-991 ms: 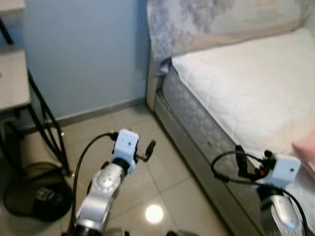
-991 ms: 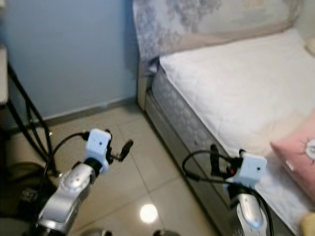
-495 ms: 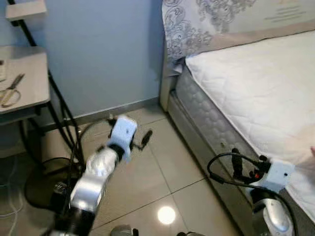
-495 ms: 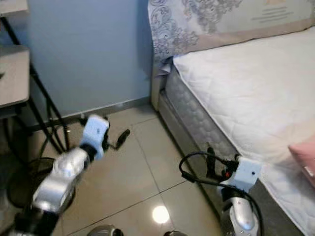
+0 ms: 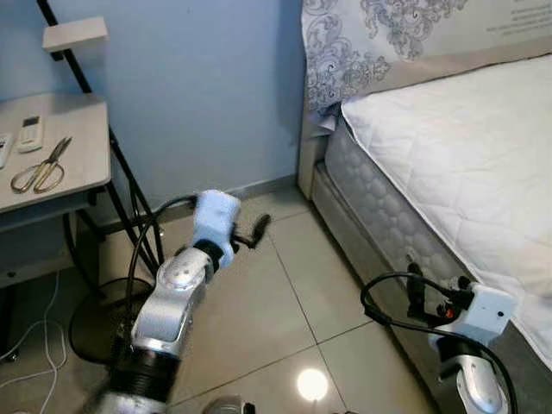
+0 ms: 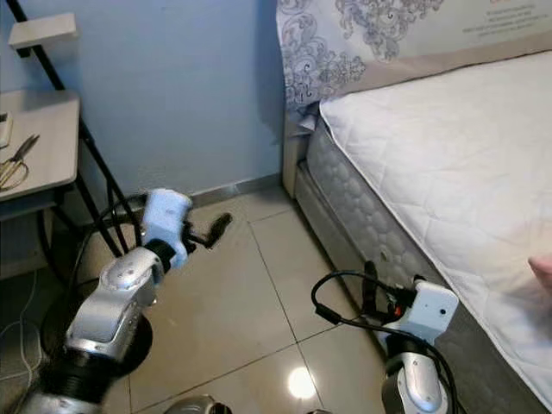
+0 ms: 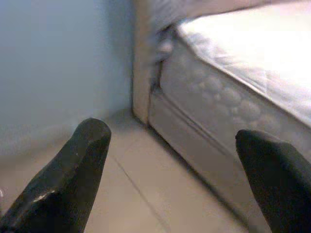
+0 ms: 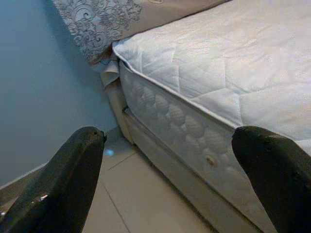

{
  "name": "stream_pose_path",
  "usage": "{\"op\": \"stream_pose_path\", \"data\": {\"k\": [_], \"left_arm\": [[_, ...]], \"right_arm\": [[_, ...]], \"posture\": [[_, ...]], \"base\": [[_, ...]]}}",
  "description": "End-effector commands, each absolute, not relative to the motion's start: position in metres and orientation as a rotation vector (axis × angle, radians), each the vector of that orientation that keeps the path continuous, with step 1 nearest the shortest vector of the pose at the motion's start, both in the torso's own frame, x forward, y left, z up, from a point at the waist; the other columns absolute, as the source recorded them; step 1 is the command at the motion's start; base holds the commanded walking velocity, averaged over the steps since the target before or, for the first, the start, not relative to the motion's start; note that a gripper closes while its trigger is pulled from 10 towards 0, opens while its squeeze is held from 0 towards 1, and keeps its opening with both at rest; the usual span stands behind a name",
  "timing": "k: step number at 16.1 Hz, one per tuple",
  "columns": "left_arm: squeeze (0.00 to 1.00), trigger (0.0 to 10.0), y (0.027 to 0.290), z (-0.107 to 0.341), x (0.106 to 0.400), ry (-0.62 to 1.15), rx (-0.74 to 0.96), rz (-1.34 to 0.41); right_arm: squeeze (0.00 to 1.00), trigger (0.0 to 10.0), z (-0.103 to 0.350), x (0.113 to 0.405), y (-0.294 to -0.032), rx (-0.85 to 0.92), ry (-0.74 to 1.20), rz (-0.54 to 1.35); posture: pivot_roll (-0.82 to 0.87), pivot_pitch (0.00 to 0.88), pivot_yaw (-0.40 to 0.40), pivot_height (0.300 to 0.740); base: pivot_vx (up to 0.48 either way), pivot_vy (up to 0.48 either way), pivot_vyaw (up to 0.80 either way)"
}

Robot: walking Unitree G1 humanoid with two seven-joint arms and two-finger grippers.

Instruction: Clean up the room

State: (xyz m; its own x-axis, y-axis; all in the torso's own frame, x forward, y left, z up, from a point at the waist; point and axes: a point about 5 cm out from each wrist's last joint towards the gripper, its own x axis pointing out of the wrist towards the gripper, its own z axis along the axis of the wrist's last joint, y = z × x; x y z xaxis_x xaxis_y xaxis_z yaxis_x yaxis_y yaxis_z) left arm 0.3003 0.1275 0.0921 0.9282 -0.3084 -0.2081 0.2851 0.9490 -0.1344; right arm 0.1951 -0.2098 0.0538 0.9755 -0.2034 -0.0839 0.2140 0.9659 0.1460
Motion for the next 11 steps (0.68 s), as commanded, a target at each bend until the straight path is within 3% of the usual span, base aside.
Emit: {"op": "stream_pose_path", "data": {"k": [1,6,9,11], "left_arm": [[0.00,10.0,0.139,0.077,0.292,0.324,-0.194,-0.223],[0.00,10.0,0.123,0.070,0.282,0.284,-0.025,-0.300],[0.00,10.0,0.123,0.072,0.281,0.271,0.028,-0.305],[0.00,10.0,0.124,0.077,0.285,0.231,0.077,-0.319]], "right_arm": [[0.00,10.0,0.057,0.192,-0.217,0.135,0.052,-0.235],[0.00,10.0,0.078,0.207,-0.245,-0.009,0.036,-0.145],[0.00,10.0,0.075,0.213,-0.240,0.003,0.046,-0.126],[0.00,10.0,0.069,0.216,-0.230,0.028,0.066,-0.098]], "posture": [[0.19,0.027,0.038,0.740],[0.19,0.022,-0.061,0.740],[0.20,0.019,-0.070,0.740],[0.22,0.022,-0.071,0.740]], "base": [[0.000,0.000,0.00],[0.000,0.000,0.00],[0.000,0.000,0.00],[0.000,0.000,-0.76]]}}
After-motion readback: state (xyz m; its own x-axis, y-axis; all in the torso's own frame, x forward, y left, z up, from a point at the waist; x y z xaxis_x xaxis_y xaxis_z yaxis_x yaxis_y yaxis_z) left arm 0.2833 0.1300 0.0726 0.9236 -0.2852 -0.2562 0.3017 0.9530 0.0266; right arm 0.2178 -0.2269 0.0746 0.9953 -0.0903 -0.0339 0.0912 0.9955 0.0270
